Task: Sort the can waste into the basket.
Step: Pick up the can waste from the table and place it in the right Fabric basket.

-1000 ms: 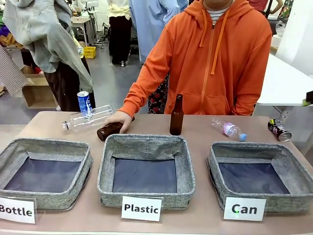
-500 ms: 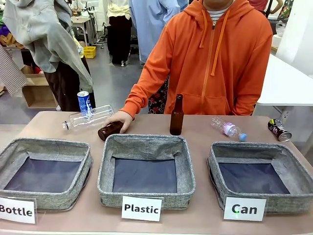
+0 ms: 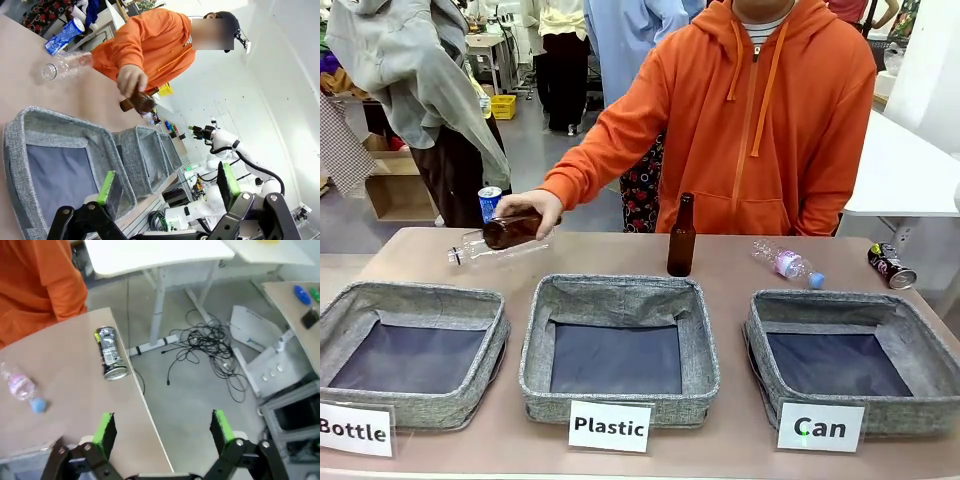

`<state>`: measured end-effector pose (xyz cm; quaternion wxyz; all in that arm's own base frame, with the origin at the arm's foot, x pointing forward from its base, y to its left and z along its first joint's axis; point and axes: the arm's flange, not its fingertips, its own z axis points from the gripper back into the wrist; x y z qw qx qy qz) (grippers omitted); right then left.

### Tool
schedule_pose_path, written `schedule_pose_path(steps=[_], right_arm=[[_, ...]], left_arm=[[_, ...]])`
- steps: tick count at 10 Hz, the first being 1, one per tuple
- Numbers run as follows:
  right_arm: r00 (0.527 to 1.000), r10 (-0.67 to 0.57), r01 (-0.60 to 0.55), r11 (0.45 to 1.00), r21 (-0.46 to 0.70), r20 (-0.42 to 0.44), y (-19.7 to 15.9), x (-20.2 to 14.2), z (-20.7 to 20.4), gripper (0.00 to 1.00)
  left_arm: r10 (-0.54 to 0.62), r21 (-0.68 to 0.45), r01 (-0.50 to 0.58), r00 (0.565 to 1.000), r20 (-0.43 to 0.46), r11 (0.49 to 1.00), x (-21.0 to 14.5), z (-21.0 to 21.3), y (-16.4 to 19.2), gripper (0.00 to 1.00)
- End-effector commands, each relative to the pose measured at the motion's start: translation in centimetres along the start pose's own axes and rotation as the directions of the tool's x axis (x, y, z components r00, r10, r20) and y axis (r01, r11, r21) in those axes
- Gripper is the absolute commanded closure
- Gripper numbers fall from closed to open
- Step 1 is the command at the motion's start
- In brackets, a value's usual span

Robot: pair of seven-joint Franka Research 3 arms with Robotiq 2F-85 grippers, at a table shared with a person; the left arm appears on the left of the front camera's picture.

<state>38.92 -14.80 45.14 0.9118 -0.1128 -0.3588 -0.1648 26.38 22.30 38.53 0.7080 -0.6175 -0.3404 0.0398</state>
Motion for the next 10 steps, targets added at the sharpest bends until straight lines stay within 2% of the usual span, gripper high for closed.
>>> schedule_pose_path(steps=[1, 2, 3, 4, 6, 8, 10], right_arm=[[0.997, 0.077, -0.073, 0.988, 0.14, -0.019, 0.3, 2.6, -2.2, 0.0], [0.995, 0.092, -0.086, 0.983, 0.163, -0.031, 1.0, 3.5, -3.6, 0.0], [0.995, 0.095, -0.088, 0.982, 0.168, -0.033, 1.7, 4.2, -4.9, 0.0], [0.993, 0.113, -0.105, 0.976, 0.188, -0.03, 2.2, 4.5, -5.9, 0.0], [0.992, 0.125, -0.122, 0.973, 0.195, -0.002, 3.5, 5.2, -7.6, 0.0], [0.99, 0.134, -0.128, 0.981, 0.149, -0.036, 4.6, 5.5, -9.5, 0.0], [0.991, 0.132, -0.126, 0.983, 0.137, -0.037, 5.4, 6.0, -11.2, 0.0]], left_arm=[[-0.027, -0.02, 0.027, 1.0, 0.016, 0.999, 0.0, -0.1, 0.0, 0.0], [0.0, 0.0, 0.0, 1.0, 0.0, 1.0, 0.0, 0.0, 0.0, 0.0], [-0.037, -0.026, 0.039, 0.997, 0.061, 0.999, 1.6, 2.7, -2.9, 0.0], [-0.027, -0.059, 0.034, 0.992, 0.122, 0.998, 2.0, 5.6, -5.5, 0.0], [-0.018, -0.084, 0.032, 0.985, 0.171, 0.996, 2.7, 10.1, -9.4, 0.0], [-0.009, -0.096, 0.031, 0.975, 0.221, 0.995, 1.8, 12.6, -11.0, 0.0], [-0.004, -0.136, 0.035, 0.976, 0.217, 0.99, 1.3, 13.9, -12.9, 0.0]])
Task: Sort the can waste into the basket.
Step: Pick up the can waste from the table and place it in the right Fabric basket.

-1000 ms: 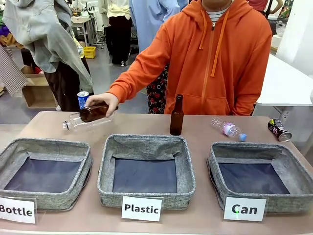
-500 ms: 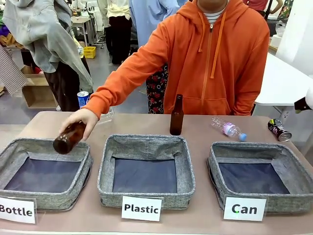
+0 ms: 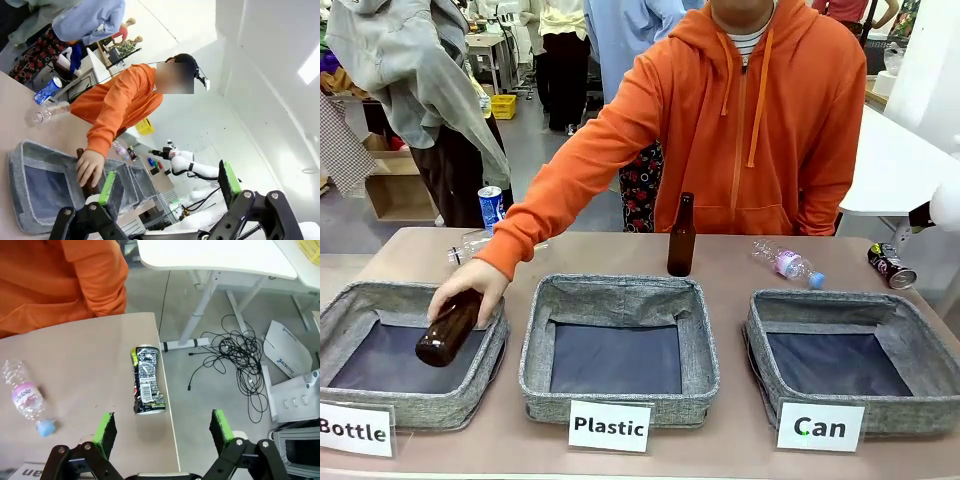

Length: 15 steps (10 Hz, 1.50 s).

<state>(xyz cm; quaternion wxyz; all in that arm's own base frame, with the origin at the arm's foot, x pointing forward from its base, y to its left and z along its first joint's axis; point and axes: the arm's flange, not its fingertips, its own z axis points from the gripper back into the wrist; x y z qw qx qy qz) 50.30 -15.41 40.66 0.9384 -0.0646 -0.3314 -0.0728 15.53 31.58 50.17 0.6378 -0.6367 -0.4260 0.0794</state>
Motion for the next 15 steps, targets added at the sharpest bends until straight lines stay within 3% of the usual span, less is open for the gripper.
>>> schedule_pose_path(steps=[1, 5, 9, 12, 15], right_arm=[[1.0, -0.008, 0.008, 1.0, -0.028, 0.008, 1.1, 1.5, -1.7, 0.0], [1.0, -0.014, 0.013, 1.0, -0.015, -0.024, 1.0, 2.7, -4.2, 0.0], [0.996, -0.036, 0.035, 0.999, -0.022, -0.075, 1.2, 3.4, -8.1, 0.0], [0.992, -0.04, 0.037, 0.999, -0.025, -0.123, 1.6, 3.3, -10.4, 0.0], [0.985, -0.049, 0.042, 0.998, -0.043, -0.168, 1.9, 3.1, -12.2, 0.0]], left_arm=[[-0.016, -0.03, 0.016, 1.0, 0.01, 0.999, -0.4, 1.1, -1.2, 0.0], [-0.028, -0.045, 0.028, 0.999, -0.014, 0.999, -1.0, -0.5, -1.8, 0.0], [-0.022, -0.044, 0.017, 0.995, -0.102, 0.999, -2.5, -3.1, -1.8, 0.0], [0.001, 0.025, 0.005, 0.972, -0.237, 1.0, -5.2, -6.0, -0.2, 0.0], [0.019, 0.114, 0.029, 0.916, -0.401, 0.993, -8.5, -9.1, 2.6, 0.0]])
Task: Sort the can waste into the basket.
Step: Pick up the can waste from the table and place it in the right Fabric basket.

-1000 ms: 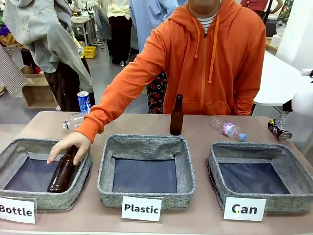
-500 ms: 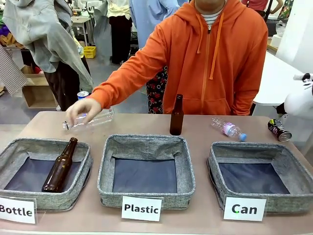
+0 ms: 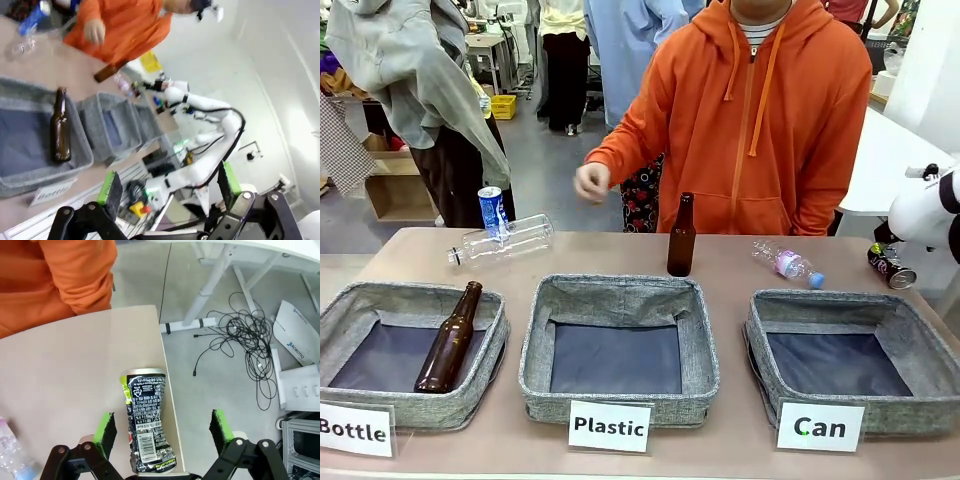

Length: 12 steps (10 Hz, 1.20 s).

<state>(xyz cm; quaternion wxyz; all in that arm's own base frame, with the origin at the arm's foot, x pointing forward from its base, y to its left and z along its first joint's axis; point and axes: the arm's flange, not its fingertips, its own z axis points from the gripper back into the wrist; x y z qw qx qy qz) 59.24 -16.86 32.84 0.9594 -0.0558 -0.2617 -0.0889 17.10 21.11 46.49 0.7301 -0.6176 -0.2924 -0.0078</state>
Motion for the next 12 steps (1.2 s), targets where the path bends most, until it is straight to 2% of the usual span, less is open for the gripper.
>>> schedule_pose_path(steps=[1, 2, 3, 10, 11, 12], right_arm=[[0.999, -0.026, 0.024, 0.999, -0.044, -0.035, 1.3, 1.1, -0.9, 0.0], [0.998, -0.024, 0.022, 0.999, -0.046, -0.052, 1.4, 1.0, -1.4, 0.0], [0.998, -0.021, 0.018, 0.998, -0.052, -0.066, 1.5, 0.9, -1.9, 0.0], [0.987, -0.012, -0.003, 0.996, -0.092, -0.163, 2.1, 0.7, -4.2, 0.0], [0.985, 0.004, -0.02, 0.996, -0.09, -0.172, 2.1, 0.7, -4.2, 0.6], [0.983, 0.011, -0.029, 0.995, -0.093, -0.182, 2.2, 0.7, -4.3, 0.6]], left_arm=[[-0.055, 0.071, 0.061, 0.995, -0.084, 0.996, -1.0, -2.3, 1.0, 0.0], [-0.095, 0.132, 0.11, 0.989, -0.11, 0.985, -1.3, -2.8, 1.6, 0.0], [-0.014, 0.037, 0.015, 0.999, -0.048, 0.999, 0.0, -0.8, 0.6, 0.0], [-0.014, 0.037, 0.015, 0.999, -0.048, 0.999, 0.0, -0.8, 0.6, 0.0], [-0.014, 0.037, 0.015, 0.999, -0.048, 0.999, 0.0, -0.8, 0.6, 0.0], [-0.014, 0.037, 0.015, 0.999, -0.048, 0.999, 0.0, -0.8, 0.6, 0.0]])
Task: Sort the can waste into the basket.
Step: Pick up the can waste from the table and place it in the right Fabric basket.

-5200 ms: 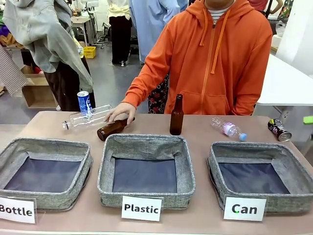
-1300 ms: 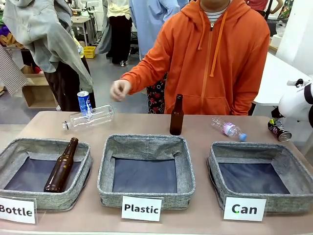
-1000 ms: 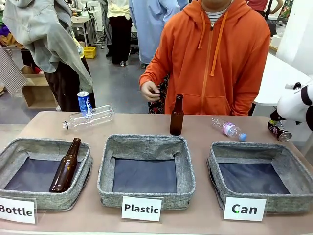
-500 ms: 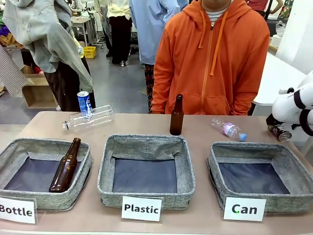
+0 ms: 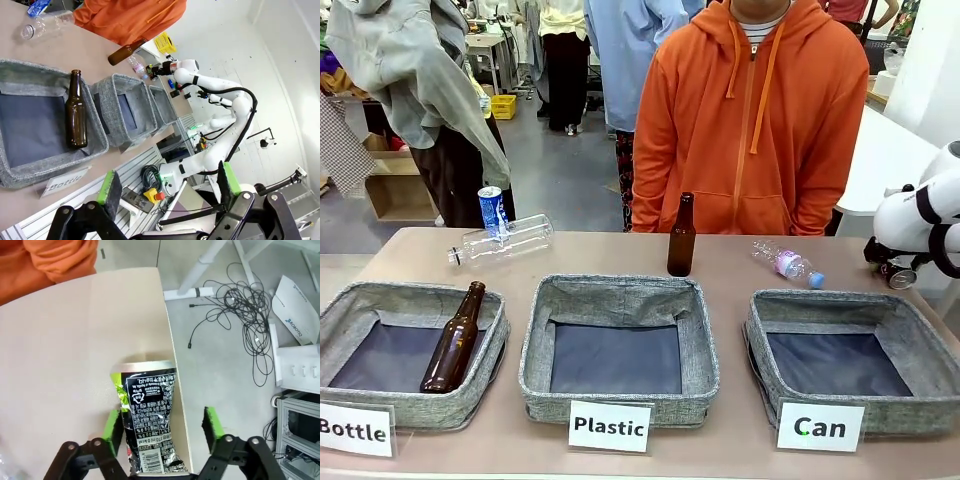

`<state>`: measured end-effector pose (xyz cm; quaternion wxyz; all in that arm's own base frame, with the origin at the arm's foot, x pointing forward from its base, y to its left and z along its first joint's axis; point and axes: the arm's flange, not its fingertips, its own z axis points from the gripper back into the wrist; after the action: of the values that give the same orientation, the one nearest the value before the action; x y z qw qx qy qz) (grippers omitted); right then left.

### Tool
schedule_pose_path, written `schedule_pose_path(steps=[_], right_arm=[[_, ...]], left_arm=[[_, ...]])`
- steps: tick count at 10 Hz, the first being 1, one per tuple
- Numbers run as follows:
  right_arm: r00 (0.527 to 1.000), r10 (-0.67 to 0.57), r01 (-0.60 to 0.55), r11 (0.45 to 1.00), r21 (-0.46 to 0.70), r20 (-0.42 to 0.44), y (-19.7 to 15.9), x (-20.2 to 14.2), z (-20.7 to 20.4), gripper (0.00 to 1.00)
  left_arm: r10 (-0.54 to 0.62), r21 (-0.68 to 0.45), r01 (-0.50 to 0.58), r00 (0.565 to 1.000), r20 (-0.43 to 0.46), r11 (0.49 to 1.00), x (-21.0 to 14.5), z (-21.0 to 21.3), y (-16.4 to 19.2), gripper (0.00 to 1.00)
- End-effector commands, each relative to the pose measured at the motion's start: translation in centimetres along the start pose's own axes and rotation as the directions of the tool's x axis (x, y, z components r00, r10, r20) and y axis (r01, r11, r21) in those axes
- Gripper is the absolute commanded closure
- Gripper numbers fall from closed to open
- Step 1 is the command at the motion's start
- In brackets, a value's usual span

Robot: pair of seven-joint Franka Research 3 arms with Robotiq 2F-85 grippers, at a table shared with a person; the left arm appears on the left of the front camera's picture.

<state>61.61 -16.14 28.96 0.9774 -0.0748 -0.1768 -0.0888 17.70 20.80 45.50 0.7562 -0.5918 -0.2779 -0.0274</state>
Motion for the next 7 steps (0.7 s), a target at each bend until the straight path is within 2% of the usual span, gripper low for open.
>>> schedule_pose_path(steps=[1, 2, 3, 7], right_arm=[[1.0, 0.003, -0.004, 0.999, -0.038, -0.019, 0.9, 0.76, 0.28, 1.0], [1.0, 0.004, -0.005, 0.999, -0.036, -0.027, 0.89, 0.8, 0.23, 0.65], [0.999, 0.012, -0.013, 1.0, -0.028, -0.032, 0.93, 0.78, 0.2, 1.0], [0.999, 0.024, -0.025, 0.999, -0.022, -0.042, 1.03, 0.85, 0.08, 1.0]], left_arm=[[0.011, -0.021, -0.01, 1.0, 0.013, 1.0, 0.06, -0.19, -0.48, 0.0], [0.011, -0.021, -0.01, 1.0, 0.013, 1.0, 0.06, -0.19, -0.48, 0.0], [0.011, -0.021, -0.01, 1.0, 0.013, 1.0, 0.06, -0.19, -0.48, 0.0], [0.011, -0.021, -0.01, 1.0, 0.013, 1.0, 0.06, -0.19, -0.48, 0.0]])
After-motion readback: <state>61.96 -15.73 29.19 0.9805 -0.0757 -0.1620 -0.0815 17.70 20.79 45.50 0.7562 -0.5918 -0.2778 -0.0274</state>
